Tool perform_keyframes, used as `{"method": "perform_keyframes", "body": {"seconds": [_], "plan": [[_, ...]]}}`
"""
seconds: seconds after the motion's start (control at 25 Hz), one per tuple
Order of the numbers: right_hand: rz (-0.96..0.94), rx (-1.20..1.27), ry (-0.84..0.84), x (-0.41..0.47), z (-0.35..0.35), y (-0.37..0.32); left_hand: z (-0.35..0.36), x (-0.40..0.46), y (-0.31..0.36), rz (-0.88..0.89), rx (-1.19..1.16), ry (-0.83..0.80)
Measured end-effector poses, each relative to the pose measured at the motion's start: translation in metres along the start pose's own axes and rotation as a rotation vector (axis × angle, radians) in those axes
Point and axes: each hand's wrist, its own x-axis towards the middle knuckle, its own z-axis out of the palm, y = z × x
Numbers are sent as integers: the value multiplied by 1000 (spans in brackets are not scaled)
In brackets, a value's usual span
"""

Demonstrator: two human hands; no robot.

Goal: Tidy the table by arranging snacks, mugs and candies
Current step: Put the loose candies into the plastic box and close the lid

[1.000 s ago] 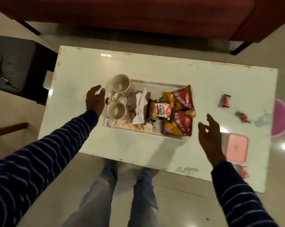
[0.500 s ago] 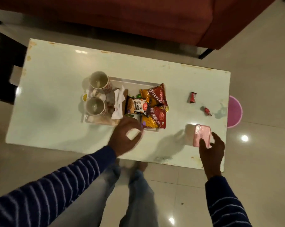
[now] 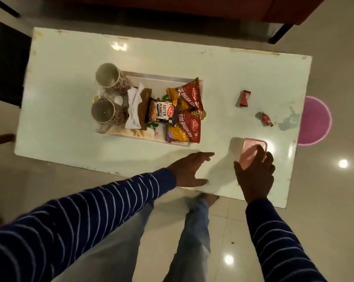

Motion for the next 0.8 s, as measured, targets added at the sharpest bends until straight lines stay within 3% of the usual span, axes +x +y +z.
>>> {"method": "perform_keyframes", "body": {"seconds": [0.16, 0.44, 0.8], "plan": [[-51, 243, -66, 6, -8, 15, 23, 28, 24, -58, -17, 67], [-97, 524, -116, -28, -51, 4, 35, 55, 79, 52, -67, 376], [-128, 545, -216, -48, -76, 6, 32, 40, 86, 59, -142, 414]]}}
